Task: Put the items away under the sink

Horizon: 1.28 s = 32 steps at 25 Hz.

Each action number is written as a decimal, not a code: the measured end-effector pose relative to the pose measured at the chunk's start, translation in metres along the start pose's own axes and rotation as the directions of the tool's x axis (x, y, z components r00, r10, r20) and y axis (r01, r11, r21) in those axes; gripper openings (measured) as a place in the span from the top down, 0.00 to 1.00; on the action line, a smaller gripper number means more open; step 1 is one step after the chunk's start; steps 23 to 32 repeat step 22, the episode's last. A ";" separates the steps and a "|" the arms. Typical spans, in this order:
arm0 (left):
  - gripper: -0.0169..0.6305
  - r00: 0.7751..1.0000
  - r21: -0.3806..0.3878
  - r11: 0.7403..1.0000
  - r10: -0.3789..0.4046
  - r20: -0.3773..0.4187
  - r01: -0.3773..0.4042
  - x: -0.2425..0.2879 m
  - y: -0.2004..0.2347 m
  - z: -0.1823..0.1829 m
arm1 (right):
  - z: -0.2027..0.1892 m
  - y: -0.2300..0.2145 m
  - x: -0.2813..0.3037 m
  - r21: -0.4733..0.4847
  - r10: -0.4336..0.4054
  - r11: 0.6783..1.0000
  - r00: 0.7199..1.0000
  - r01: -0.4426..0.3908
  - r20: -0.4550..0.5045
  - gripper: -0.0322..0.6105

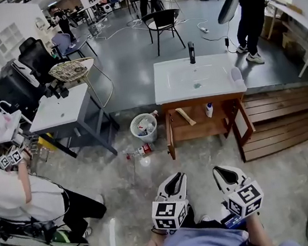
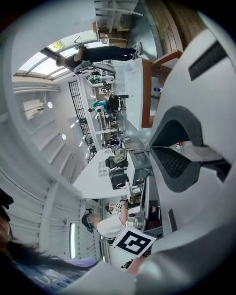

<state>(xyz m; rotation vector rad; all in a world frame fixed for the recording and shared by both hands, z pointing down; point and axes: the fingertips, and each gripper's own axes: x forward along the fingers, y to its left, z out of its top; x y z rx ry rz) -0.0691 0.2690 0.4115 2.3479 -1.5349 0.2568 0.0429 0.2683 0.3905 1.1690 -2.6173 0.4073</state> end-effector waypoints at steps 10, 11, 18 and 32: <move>0.89 1.000 0.007 1.000 0.021 0.019 -0.021 -0.029 -0.018 -0.007 | -0.002 0.015 -0.028 -0.028 0.004 1.000 0.999 -0.003 0.034 0.92; 0.89 1.000 0.007 1.000 0.022 0.019 -0.022 -0.031 -0.018 -0.009 | -0.003 0.016 -0.030 -0.029 0.002 1.000 0.999 -0.001 0.035 0.92; 0.89 0.999 0.014 0.999 0.040 0.026 -0.040 -0.037 -0.018 -0.014 | -0.007 0.010 -0.036 -0.033 -0.014 0.999 0.998 0.016 0.057 0.92; 0.89 0.998 0.023 0.998 0.054 0.036 -0.055 -0.036 -0.013 -0.009 | 0.005 -0.006 -0.037 -0.032 -0.058 0.998 0.992 0.062 0.109 0.92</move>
